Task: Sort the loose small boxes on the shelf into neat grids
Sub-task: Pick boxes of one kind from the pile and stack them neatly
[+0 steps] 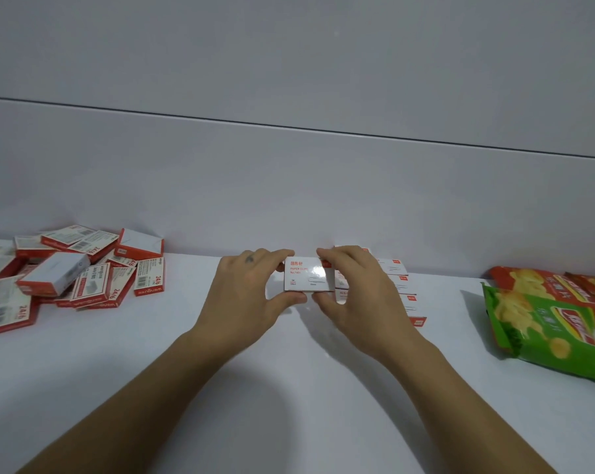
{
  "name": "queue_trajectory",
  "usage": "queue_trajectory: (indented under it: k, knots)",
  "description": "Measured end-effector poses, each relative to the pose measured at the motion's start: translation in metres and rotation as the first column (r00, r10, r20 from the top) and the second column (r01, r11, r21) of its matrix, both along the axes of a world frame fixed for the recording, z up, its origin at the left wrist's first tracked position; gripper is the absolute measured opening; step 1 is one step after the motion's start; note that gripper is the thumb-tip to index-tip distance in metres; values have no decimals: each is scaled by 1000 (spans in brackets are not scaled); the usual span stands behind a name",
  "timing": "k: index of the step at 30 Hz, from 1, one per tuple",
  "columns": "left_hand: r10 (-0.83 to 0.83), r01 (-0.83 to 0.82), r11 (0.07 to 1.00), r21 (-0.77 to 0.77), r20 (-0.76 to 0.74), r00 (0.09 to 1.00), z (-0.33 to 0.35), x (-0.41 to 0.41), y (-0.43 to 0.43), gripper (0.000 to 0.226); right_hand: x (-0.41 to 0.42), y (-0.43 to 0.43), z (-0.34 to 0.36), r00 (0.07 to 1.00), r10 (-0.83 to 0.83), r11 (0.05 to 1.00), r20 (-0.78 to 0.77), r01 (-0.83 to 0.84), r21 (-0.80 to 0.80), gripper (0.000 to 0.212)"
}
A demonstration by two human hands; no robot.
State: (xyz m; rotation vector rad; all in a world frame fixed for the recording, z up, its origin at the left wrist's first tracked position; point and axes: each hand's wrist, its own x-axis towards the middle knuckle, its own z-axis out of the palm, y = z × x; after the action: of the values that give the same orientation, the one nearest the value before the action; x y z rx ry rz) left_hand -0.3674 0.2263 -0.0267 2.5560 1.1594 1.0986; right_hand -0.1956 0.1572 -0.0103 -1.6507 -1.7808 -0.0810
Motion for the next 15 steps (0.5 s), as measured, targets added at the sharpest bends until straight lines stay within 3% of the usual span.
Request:
queue_trajectory:
  k: [7, 11, 15]
  knots:
    - [33, -33, 999, -13, 1, 999, 3, 7, -1, 64, 1, 4, 6, 981, 10, 996, 192, -27, 85, 44]
    - [19, -21, 999, -31, -57, 998, 9, 15, 0, 69, 20, 10, 20, 986, 7, 1000, 170, -8, 8, 38]
    - [-38, 25, 997, -73, -183, 982, 10, 28, 2, 61, 71, 21, 37, 978, -195, 971, 69, 202, -124, 41]
